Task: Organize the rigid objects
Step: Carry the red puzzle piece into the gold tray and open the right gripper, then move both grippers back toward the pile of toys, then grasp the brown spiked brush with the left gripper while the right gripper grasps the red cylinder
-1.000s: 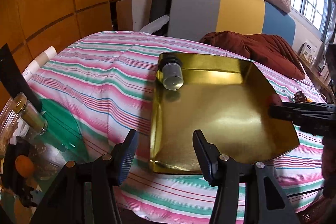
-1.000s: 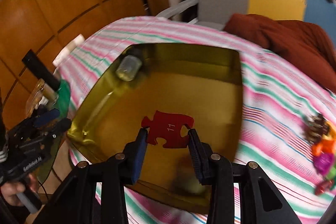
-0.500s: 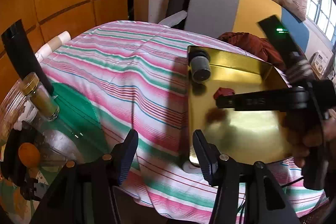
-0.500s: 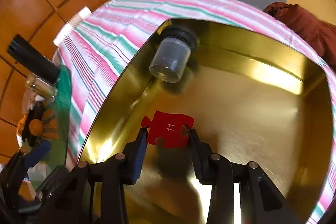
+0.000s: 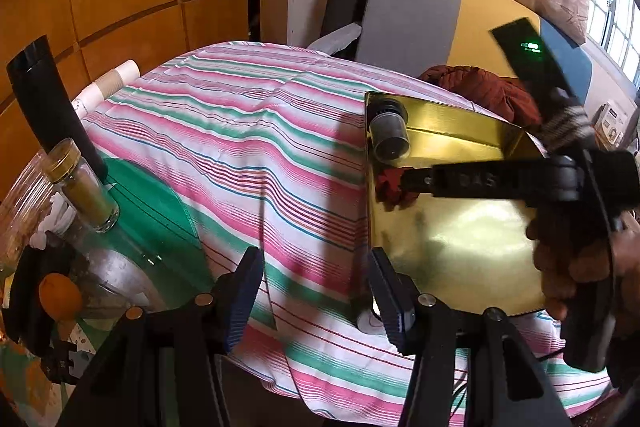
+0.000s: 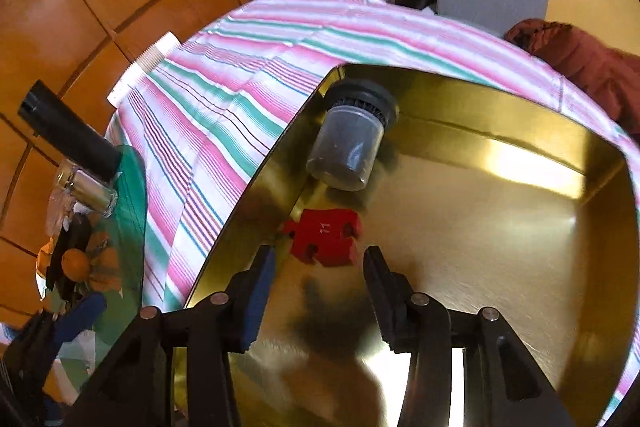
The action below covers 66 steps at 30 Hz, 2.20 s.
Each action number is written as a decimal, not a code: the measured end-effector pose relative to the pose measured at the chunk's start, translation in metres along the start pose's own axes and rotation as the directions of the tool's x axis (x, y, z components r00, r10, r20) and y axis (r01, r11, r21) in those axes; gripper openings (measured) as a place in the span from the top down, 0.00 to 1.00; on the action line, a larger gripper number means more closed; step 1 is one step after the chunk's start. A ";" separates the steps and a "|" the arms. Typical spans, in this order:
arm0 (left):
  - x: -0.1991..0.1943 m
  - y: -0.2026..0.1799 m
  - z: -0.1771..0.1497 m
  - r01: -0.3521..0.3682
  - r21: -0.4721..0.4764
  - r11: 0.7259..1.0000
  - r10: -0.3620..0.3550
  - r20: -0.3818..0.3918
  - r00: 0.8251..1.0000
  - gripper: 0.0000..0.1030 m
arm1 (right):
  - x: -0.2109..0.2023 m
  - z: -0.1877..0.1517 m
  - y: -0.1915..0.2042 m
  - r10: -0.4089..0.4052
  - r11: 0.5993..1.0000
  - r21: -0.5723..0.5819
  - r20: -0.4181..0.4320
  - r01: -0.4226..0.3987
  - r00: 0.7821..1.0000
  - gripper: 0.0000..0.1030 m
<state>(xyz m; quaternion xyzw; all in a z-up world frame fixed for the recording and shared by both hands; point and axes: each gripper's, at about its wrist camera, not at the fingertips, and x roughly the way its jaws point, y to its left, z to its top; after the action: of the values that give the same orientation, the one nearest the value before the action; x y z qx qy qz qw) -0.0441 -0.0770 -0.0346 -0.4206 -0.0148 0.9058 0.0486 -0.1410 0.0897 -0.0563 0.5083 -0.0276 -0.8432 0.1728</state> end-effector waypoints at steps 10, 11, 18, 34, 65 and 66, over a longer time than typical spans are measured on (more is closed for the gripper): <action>-0.009 -0.025 0.001 0.035 0.052 0.998 -0.036 0.014 0.999 0.47 | -0.058 -0.027 -0.010 -0.091 0.995 -0.018 0.150 0.094 0.984 0.46; -0.011 -0.030 0.001 0.041 0.061 0.997 -0.042 0.017 0.999 0.47 | -0.065 -0.030 -0.013 -0.107 0.994 -0.012 0.170 0.110 0.980 0.46; -0.017 -0.057 0.003 0.102 0.104 0.989 -0.105 0.020 0.994 0.47 | -0.109 -0.055 -0.055 -0.171 0.985 0.081 0.243 0.155 0.955 0.39; -0.028 -0.125 0.006 0.267 0.259 0.928 -0.270 -0.025 0.963 0.47 | -0.203 -0.123 -0.213 -0.399 0.867 0.415 0.246 0.277 0.883 0.25; 0.062 -0.410 0.037 0.599 0.247 0.761 -0.492 -0.382 0.782 0.29 | -0.288 -0.253 -0.409 -0.613 0.414 0.902 0.177 0.122 0.770 0.20; 0.070 -0.416 0.038 0.601 0.227 0.766 -0.493 -0.392 0.776 0.29 | -0.288 -0.254 -0.408 -0.611 0.414 0.902 0.179 0.119 0.771 0.20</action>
<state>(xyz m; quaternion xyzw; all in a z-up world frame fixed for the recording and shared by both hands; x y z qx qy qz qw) -0.0868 0.3442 -0.0347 -0.5188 0.0260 0.7616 0.3874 0.0936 0.5974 -0.0254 0.2881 -0.3641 -0.8299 -0.3095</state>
